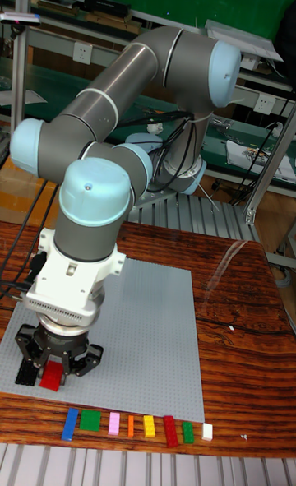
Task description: Build with small Lego blocks
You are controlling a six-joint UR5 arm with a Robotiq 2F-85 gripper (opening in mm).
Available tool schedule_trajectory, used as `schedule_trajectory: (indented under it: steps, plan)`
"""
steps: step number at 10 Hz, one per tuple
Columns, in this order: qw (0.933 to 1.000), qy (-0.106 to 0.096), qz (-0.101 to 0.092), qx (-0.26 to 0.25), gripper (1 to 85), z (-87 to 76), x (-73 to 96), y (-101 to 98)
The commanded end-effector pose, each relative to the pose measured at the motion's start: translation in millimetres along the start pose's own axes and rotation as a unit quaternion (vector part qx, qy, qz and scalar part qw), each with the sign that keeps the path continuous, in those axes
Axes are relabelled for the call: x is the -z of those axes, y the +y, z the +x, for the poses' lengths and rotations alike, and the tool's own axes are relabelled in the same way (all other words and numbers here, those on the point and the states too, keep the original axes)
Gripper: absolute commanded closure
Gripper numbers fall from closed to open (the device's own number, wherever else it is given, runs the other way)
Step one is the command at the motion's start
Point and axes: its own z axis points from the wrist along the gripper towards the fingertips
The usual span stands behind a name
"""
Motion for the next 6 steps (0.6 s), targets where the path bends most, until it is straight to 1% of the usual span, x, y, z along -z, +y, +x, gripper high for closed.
schedule_trajectory:
  steps: [1,3,6]
  plan:
    - [0.9998,0.000,-0.004,0.022,84.7,14.8,-6.0,-3.3]
    - [0.9986,-0.008,-0.013,0.050,84.7,16.2,-8.8,-3.0]
    - [0.9975,-0.011,-0.012,0.069,84.7,19.7,-12.0,-6.7]
